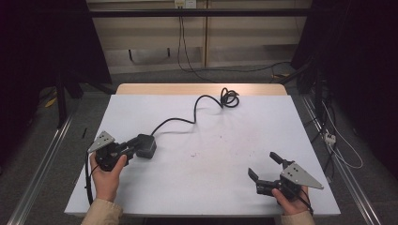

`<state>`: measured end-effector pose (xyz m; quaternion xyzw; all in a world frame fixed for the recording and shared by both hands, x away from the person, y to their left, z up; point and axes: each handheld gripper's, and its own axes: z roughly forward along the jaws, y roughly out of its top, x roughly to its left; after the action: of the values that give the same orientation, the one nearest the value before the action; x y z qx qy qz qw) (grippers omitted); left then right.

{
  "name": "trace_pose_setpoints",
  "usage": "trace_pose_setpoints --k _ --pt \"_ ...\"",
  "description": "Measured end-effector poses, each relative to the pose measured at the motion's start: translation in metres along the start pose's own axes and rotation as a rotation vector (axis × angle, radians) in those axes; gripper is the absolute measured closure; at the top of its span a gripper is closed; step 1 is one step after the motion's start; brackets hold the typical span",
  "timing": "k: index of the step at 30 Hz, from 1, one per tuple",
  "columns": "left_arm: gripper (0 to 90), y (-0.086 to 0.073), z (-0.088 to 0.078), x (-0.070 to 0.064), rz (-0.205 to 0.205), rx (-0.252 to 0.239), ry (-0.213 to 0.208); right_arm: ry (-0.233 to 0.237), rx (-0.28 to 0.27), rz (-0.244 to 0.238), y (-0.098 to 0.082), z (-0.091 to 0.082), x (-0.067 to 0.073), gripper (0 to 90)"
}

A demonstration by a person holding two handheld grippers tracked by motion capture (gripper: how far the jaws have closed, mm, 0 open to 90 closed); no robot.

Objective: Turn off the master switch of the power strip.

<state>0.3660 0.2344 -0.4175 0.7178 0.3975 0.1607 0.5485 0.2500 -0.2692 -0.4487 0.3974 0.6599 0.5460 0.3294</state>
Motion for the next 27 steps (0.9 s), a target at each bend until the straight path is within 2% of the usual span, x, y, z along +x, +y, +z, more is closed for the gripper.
trace_pose_setpoints --k 27 --pt "80.6 0.0033 0.0073 -0.0003 0.017 0.029 0.018 0.004 -0.002 0.003 0.0002 -0.0002 -0.0002 3.8"
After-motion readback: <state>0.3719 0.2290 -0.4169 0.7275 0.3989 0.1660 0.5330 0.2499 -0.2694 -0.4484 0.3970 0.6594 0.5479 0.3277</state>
